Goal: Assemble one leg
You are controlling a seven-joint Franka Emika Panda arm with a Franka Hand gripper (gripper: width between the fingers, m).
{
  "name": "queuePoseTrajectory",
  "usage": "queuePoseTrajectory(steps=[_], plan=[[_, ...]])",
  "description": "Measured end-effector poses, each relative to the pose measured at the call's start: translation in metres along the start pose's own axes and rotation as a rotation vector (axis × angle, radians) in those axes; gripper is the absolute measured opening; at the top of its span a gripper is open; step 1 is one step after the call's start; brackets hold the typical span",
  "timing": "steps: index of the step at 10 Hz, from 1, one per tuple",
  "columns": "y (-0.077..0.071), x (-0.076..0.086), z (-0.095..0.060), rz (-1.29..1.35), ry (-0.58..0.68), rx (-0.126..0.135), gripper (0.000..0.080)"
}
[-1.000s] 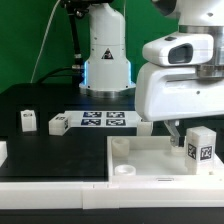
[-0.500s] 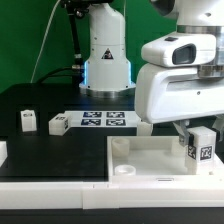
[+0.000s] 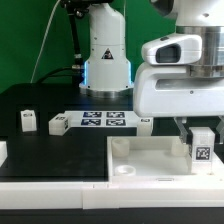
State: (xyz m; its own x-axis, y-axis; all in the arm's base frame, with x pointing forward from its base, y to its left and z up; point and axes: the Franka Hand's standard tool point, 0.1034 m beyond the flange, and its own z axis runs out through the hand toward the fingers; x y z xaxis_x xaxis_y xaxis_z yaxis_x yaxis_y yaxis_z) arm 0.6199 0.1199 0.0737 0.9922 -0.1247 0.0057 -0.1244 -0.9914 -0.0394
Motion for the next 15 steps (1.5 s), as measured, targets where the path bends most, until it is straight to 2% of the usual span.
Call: queuePoseTrajectory(steps=[1, 2, 5, 7, 8, 9, 10, 11, 15], plan=[[0.004, 0.0, 0.0, 0.147, -0.008, 0.008, 0.0291], [0.009, 0.001, 0.0, 0.246, -0.007, 0.002, 0.0291], [0.023, 0.002, -0.001, 0.547, 0.004, -0.026, 0.0301], [0.032, 0.002, -0.002, 0.617, 0.009, -0.051, 0.0305], [0.03, 0.001, -0.001, 0.639, 0.005, -0.044, 0.0418], [0.03, 0.001, -0.001, 0.635, 0.005, -0.044, 0.0418], [0.03, 0.001, -0.001, 0.635, 0.005, -0.044, 0.0572], [0.03, 0.001, -0.001, 0.635, 0.005, -0.044, 0.0632], [0.03, 0.001, -0.001, 0.635, 0.005, -0.044, 0.0649]])
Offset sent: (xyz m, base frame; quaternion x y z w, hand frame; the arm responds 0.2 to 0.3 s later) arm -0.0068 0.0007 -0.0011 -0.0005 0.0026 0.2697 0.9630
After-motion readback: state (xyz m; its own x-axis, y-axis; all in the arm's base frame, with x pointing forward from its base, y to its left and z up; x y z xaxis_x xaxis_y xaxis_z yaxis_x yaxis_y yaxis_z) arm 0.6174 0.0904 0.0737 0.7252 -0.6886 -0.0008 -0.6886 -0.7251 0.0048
